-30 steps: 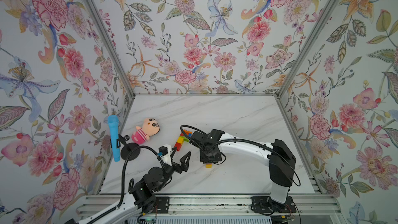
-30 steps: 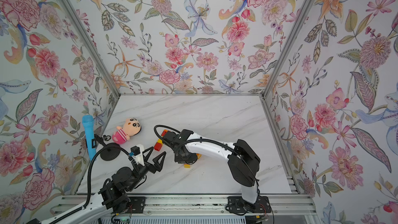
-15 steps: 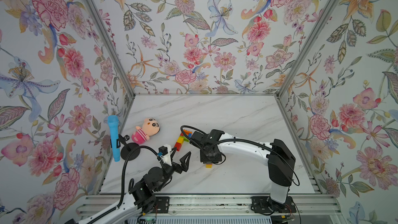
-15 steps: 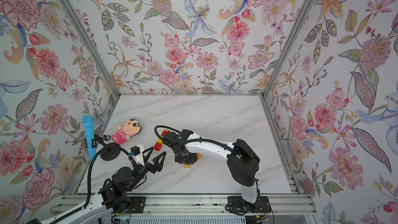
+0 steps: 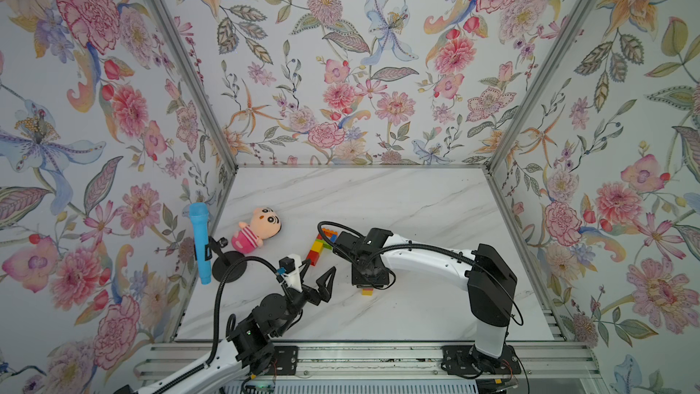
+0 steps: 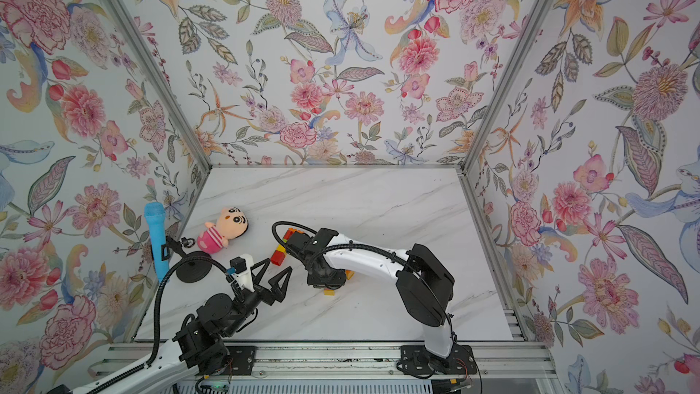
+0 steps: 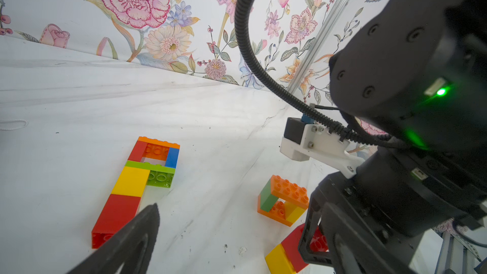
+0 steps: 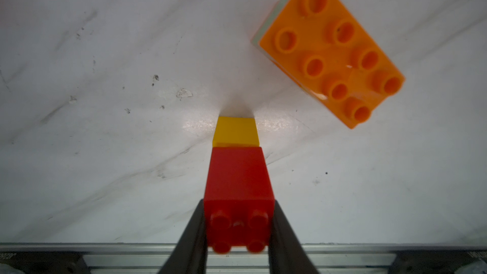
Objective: Assemble the letter p with lego
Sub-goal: Assemble the lego brick with the lego brick.
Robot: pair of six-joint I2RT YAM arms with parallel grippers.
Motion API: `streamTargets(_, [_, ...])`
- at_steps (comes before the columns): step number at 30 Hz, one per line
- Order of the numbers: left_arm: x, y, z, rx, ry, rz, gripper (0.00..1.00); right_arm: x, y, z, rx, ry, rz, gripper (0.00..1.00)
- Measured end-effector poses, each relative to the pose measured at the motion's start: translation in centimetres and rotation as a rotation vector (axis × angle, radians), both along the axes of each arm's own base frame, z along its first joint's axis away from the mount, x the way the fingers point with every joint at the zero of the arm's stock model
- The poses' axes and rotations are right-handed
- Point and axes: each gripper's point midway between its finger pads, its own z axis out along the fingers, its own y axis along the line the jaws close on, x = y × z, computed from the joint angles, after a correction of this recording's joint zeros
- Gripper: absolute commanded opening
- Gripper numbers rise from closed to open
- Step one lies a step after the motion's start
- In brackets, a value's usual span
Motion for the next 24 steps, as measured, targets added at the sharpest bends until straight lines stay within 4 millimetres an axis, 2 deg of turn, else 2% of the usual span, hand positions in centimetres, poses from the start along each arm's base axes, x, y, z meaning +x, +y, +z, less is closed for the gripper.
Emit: streamTargets(24, [0.02,-0.03,-0.12,0.004,0.003,0.000,0.99,0.03,0.12,-0.55,-0.005,0.023,-0.006,0.17])
